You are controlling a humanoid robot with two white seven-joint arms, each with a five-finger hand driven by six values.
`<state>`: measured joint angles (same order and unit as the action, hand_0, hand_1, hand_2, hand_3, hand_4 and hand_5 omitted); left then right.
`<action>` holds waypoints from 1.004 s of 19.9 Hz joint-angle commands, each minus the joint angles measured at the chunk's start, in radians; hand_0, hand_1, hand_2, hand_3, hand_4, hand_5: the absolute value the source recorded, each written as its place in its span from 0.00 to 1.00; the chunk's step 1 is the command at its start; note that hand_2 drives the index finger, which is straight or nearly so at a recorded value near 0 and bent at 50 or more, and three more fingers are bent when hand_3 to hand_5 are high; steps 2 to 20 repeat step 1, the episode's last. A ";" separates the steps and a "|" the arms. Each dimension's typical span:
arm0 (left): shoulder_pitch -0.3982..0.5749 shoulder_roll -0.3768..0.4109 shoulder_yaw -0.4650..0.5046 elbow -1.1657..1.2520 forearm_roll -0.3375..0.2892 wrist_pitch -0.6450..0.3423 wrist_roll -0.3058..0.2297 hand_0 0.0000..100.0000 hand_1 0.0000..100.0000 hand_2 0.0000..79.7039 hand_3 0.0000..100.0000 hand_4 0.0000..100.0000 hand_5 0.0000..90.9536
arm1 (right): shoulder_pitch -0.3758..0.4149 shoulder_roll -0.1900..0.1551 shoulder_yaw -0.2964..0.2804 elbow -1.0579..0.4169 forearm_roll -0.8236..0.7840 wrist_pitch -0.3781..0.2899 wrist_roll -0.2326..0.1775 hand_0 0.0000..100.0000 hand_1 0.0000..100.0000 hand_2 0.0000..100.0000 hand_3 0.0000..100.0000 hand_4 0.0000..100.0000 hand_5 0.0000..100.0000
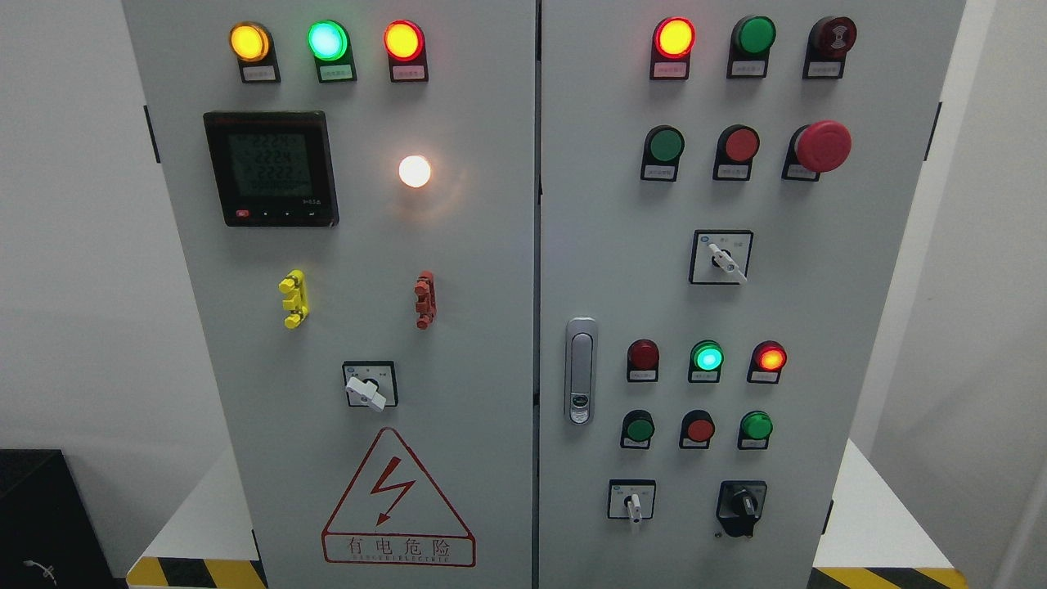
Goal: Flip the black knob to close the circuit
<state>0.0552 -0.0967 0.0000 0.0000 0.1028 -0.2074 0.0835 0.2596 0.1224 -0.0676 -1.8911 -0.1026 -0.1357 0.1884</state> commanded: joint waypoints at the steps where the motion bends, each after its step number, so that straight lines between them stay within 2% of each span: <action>1: 0.000 0.000 -0.021 0.014 0.000 0.006 -0.001 0.12 0.56 0.00 0.00 0.00 0.00 | 0.017 0.000 0.015 0.006 -0.009 -0.002 0.000 0.00 0.06 0.00 0.00 0.00 0.00; 20: 0.000 0.000 -0.021 0.014 0.000 0.006 -0.001 0.12 0.56 0.00 0.00 0.00 0.00 | 0.017 0.000 0.015 0.006 -0.009 -0.002 0.000 0.00 0.06 0.00 0.00 0.00 0.00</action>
